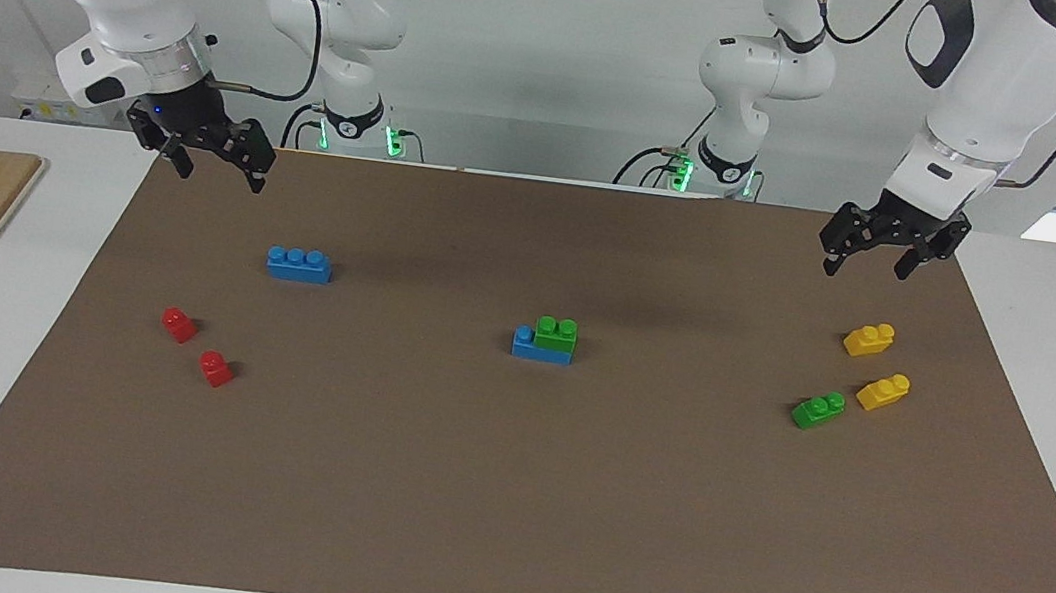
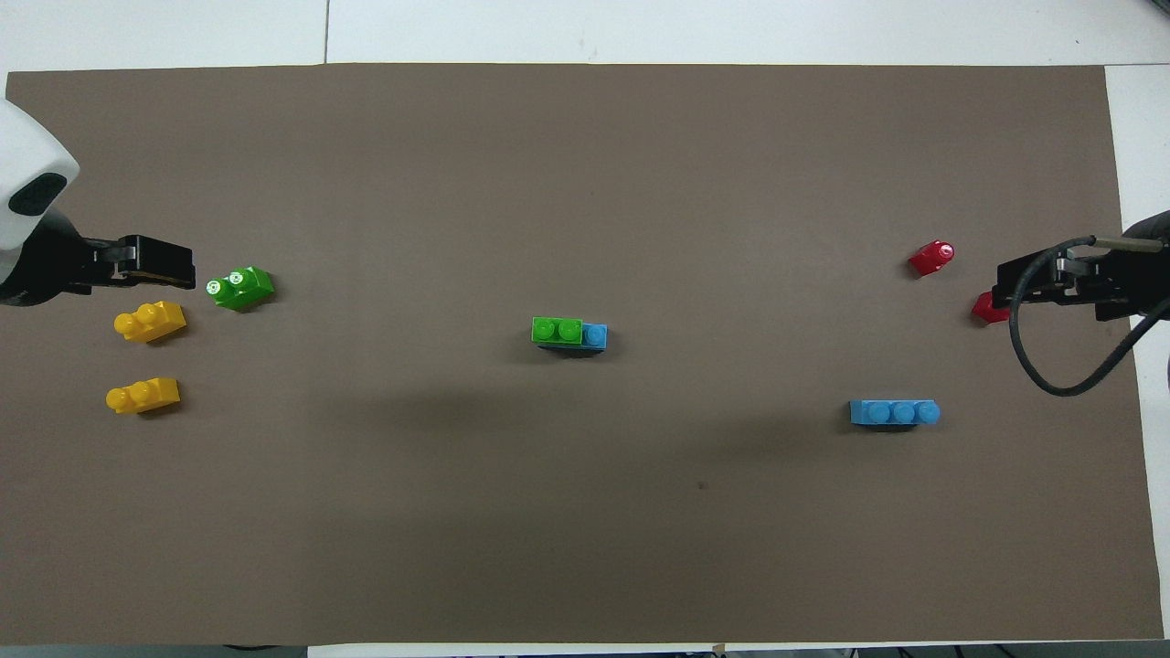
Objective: Remove green block with left arm and hold with right
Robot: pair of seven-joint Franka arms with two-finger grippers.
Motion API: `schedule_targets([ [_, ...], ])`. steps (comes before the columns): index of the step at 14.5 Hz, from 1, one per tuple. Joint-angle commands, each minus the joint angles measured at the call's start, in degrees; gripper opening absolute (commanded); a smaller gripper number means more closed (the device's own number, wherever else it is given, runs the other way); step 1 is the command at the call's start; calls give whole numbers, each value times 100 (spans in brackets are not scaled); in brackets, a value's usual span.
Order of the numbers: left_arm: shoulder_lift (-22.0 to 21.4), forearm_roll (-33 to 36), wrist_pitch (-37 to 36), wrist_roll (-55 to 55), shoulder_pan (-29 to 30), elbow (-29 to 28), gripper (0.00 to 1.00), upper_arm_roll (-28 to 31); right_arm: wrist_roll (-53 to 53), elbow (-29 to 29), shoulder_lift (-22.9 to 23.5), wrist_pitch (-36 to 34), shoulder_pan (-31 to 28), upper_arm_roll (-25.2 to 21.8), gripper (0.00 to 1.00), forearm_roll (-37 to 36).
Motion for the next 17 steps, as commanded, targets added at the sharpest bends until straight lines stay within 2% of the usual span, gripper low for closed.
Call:
schedule_targets([
  [1, -157, -44, -202, -11, -74, -84, 100, 59, -138, -33, -80, 55, -99, 38, 100, -42],
  [4, -271, -44, -421, -29, -83, -268, 100, 59, -51, -33, -80, 246, -90, 47, 100, -34],
  [9, -438, -87, -194, -1135, -153, -690, 100, 24, 589, -76, -80, 336, -55, 47, 100, -34],
  [12, -403, -491, -141, -1942, -162, -699, 100, 24, 1537, -112, -80, 327, -20, 82, 100, -34],
  [14, -333, -676, -19, -2950, -328, -717, 100, 24, 2598, -120, -80, 318, 94, 100, 100, -7],
  [17, -201, -703, 227, -4367, -723, -734, 100, 33, 4014, -129, -63, 292, 156, 100, 100, 474],
])
